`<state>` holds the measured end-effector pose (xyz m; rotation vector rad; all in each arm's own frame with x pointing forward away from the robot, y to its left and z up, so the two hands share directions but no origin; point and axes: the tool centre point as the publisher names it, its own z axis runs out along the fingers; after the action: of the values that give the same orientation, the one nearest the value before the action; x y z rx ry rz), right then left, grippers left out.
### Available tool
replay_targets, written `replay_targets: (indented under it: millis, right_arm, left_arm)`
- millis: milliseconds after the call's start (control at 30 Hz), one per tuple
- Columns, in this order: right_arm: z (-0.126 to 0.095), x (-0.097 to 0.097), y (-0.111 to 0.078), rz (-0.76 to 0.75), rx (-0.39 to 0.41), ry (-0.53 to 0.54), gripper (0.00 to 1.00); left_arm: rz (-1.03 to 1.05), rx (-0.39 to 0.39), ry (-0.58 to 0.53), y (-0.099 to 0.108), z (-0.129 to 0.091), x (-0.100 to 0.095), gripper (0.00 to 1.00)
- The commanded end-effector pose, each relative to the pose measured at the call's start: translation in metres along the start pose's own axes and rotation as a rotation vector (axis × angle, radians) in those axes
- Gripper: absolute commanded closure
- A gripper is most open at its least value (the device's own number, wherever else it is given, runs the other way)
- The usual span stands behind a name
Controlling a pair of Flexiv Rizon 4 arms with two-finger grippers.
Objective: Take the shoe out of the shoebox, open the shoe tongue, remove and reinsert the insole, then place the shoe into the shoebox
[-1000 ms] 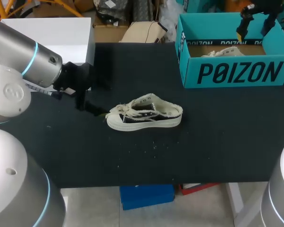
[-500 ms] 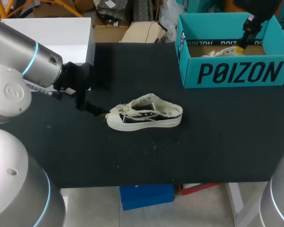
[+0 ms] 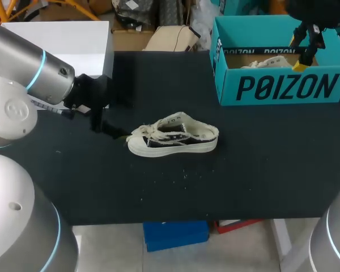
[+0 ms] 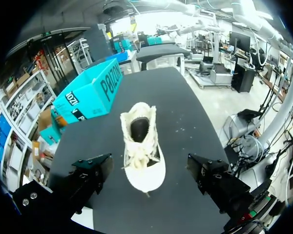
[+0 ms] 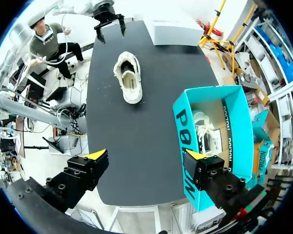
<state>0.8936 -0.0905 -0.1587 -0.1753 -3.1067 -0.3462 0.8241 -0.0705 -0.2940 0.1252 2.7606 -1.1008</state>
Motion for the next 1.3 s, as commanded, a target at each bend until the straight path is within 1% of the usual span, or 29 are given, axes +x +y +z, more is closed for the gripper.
replay_targets:
  millis: [33, 333, 367, 500, 567, 667, 733, 767, 800, 1000, 1033, 1067, 1100, 1300]
  right_arm:
    - [0.0, -0.001, -0.004, -0.044, -0.009, 0.004, 0.0]
    - [0.0, -0.001, -0.004, -0.044, -0.009, 0.004, 0.0]
    - [0.002, 0.003, -0.004, -0.032, -0.02, -0.012, 0.0]
    - [0.008, 0.018, 0.01, -0.058, -0.084, -0.092, 0.0]
    - [0.018, 0.024, 0.016, -0.057, -0.097, -0.116, 0.0]
    - [0.036, 0.037, 0.027, -0.062, -0.151, -0.138, 0.0]
    - [0.05, 0.045, 0.034, -0.061, -0.155, -0.14, 0.0]
    - [0.057, 0.048, 0.037, -0.058, -0.184, -0.142, 0.0]
    - [0.064, 0.051, 0.041, -0.06, -0.193, -0.141, 0.0]
    - [0.1, 0.062, 0.059, -0.078, -0.235, -0.159, 0.0]
    - [0.106, 0.063, 0.063, -0.089, -0.231, -0.16, 0.0]
    - [0.112, 0.064, 0.069, -0.129, -0.206, -0.163, 0.0]
    - [0.116, 0.065, 0.074, -0.177, -0.171, -0.159, 0.0]
    - [0.116, 0.065, 0.074, -0.177, -0.171, -0.159, 0.0]
  left_arm:
    - [0.001, 0.001, -0.004, 0.001, 0.001, 0.001, 0.0]
    - [0.001, 0.001, -0.004, 0.001, 0.001, 0.001, 0.0]
    - [0.001, 0.001, -0.004, 0.001, 0.001, 0.001, 0.0]
    - [0.001, 0.001, -0.004, 0.001, 0.001, 0.001, 0.0]
    - [0.001, 0.001, -0.004, 0.001, 0.001, 0.001, 0.0]
    - [0.001, 0.001, -0.004, 0.001, 0.001, 0.001, 0.0]
    - [0.001, 0.001, -0.004, 0.001, 0.001, 0.001, 0.0]
    - [0.001, 0.001, -0.004, 0.001, 0.001, 0.001, 0.0]
    - [0.001, 0.001, -0.004, 0.001, 0.001, 0.001, 0.0]
    - [0.001, 0.001, -0.004, 0.001, 0.001, 0.001, 0.0]
    - [0.001, 0.001, -0.004, 0.001, 0.001, 0.001, 0.0]
    - [0.001, 0.001, -0.004, 0.001, 0.001, 0.001, 0.0]
    - [0.001, 0.001, -0.004, 0.001, 0.001, 0.001, 0.0]
    - [0.001, 0.001, -0.004, 0.001, 0.001, 0.001, 0.0]
